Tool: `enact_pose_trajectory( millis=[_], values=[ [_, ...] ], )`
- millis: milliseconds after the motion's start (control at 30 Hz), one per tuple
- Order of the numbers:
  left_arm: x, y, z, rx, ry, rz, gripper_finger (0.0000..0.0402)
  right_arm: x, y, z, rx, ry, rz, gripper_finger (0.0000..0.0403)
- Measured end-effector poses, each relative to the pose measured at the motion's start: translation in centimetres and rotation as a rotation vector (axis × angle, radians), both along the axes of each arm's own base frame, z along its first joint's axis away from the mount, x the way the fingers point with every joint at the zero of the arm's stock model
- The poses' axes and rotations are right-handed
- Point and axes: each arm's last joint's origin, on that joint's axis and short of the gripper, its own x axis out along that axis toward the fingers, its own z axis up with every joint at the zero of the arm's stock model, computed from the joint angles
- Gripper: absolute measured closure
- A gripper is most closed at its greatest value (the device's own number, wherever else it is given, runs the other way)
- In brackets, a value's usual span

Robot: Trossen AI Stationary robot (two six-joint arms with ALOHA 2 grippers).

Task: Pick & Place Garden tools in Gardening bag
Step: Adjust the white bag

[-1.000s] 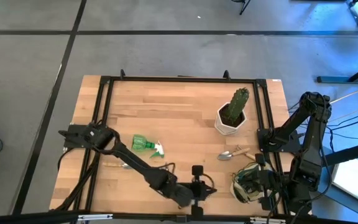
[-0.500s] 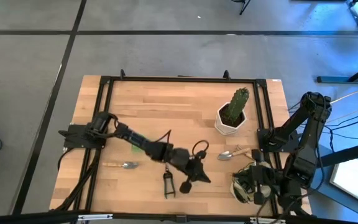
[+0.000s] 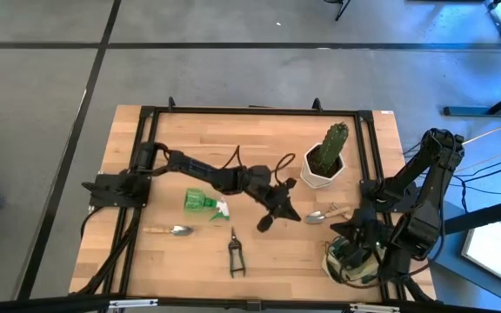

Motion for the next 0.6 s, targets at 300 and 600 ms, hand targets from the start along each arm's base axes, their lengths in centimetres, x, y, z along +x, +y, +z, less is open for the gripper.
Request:
enact_pose_trajectory(
  millis=[300, 600],
  values=[
    [0.0, 2.5, 0.2, 0.003, -0.047, -0.08, 0.04, -2.0, 0.2, -0.6, 0.116, 0.202, -0.007, 0.0402],
    [0.0, 2.8, 0.0, 0.021, -0.054, -0.051, 0.04, -5.0, 1.8, -0.9, 0.273, 0.293, 0.019, 0.0402]
  ],
)
